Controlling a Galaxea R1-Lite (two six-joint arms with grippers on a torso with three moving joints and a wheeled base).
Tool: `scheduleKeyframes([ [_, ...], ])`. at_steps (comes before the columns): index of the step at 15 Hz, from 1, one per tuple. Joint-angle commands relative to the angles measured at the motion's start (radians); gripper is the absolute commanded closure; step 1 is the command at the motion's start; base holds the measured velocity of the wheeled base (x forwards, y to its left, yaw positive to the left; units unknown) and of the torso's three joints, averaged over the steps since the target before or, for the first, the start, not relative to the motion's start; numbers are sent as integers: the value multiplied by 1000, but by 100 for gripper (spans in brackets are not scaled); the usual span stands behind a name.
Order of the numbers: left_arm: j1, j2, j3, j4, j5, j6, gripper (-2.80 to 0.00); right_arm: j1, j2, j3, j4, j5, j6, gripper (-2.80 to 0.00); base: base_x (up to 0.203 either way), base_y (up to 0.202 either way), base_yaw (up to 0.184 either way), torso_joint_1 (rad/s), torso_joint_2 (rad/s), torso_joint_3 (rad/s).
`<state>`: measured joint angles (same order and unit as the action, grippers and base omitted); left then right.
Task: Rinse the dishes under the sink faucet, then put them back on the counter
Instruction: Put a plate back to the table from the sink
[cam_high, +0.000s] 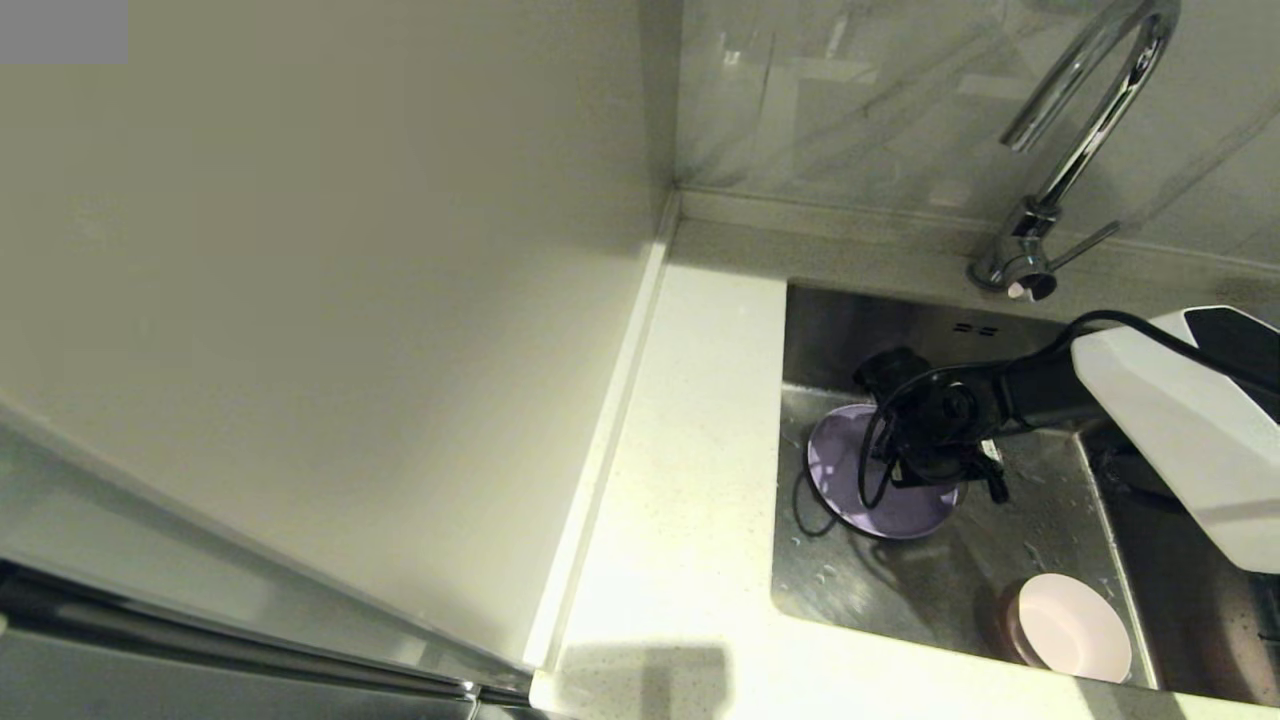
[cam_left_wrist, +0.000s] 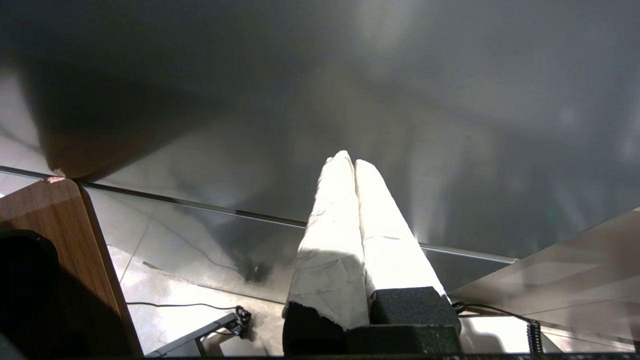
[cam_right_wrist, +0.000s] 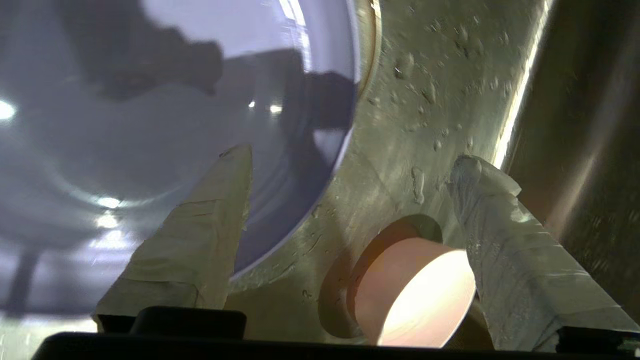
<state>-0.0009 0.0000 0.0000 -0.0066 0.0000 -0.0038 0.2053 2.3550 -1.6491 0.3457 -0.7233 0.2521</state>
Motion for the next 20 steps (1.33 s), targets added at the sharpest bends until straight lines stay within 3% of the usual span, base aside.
scheduleKeyframes([
  [1, -1, 0, 3, -1, 0, -1, 0, 0, 12, 16, 19, -20, 95, -280, 0, 0, 0, 0, 0, 0],
  [6, -1, 0, 2, 0, 0, -1, 0, 0, 28, 25, 200, 30, 400, -280, 0, 0, 0, 0, 0, 0],
  [10, 1, 0, 3, 0, 0, -1, 0, 11, 33, -43, 319, 276, 548, -280, 0, 0, 0, 0, 0, 0],
  [12, 1, 0, 3, 0, 0, -1, 0, 11, 28, -86, 358, 389, 571, -280, 0, 0, 0, 0, 0, 0],
  [13, 1, 0, 3, -1, 0, -1, 0, 12, 25, -103, 360, 406, 570, -280, 0, 0, 0, 0, 0, 0],
  [20, 0, 0, 3, 0, 0, -1, 0, -11, 89, -251, 352, 423, 591, -280, 0, 0, 0, 0, 0, 0],
])
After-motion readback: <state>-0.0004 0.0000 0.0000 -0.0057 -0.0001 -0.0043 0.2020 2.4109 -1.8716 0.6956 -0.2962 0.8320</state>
